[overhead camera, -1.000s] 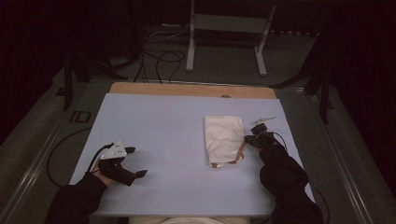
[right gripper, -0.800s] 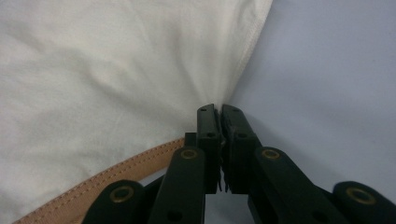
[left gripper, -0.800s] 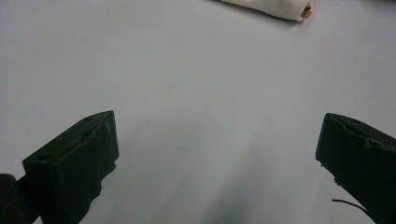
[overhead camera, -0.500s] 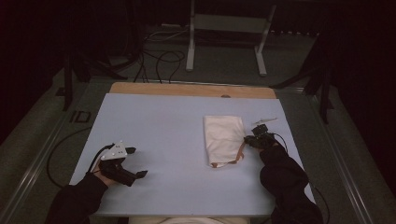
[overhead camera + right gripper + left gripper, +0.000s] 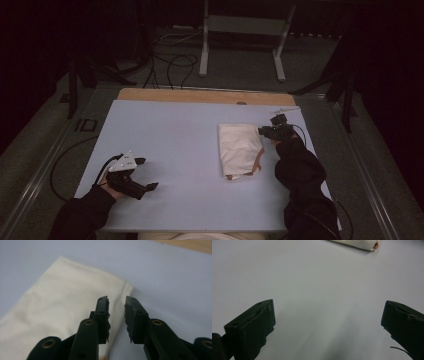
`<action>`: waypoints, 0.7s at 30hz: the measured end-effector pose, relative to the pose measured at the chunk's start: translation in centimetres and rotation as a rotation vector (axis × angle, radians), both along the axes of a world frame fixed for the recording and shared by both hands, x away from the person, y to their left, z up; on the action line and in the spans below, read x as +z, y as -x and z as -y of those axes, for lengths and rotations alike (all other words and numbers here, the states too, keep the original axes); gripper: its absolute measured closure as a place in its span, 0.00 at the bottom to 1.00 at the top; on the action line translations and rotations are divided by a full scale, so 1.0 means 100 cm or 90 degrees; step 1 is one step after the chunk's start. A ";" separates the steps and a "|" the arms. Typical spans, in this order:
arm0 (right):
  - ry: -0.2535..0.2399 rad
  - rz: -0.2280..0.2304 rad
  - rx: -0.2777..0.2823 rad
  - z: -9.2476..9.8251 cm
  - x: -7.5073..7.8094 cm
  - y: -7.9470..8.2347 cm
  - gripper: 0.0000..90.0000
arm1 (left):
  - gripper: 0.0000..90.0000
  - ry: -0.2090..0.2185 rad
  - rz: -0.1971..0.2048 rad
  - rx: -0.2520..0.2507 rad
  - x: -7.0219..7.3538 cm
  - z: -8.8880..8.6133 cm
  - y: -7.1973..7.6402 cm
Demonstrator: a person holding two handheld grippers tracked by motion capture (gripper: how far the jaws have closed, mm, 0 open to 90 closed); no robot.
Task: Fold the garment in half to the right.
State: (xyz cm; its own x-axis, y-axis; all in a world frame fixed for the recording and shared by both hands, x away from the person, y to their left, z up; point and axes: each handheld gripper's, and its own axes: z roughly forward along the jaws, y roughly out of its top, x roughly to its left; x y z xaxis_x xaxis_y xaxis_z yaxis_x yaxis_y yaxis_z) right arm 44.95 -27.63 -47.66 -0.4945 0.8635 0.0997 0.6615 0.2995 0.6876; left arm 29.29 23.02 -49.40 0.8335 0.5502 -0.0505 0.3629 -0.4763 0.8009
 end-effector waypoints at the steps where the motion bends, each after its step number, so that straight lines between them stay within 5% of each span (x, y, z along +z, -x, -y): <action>1: -0.007 -0.005 0.000 -0.001 0.000 -0.006 0.82 | 0.00 0.000 0.000 0.000 0.000 0.000 0.000; 10: -0.016 -0.048 -0.036 -0.005 -0.018 -0.047 0.83 | 0.00 0.000 0.006 -0.005 0.001 0.000 0.001; 21: -0.027 -0.094 -0.017 -0.009 -0.037 -0.057 0.95 | 0.00 0.004 0.005 -0.004 0.001 0.000 0.001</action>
State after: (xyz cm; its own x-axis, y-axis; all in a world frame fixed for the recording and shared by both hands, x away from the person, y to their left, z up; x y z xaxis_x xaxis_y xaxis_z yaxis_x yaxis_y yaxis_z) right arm 50.61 -26.69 -51.37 -0.4481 0.8697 0.2070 0.7641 0.2524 0.5936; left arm 29.24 23.07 -49.26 0.8374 0.5446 -0.0468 0.3532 -0.4737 0.8068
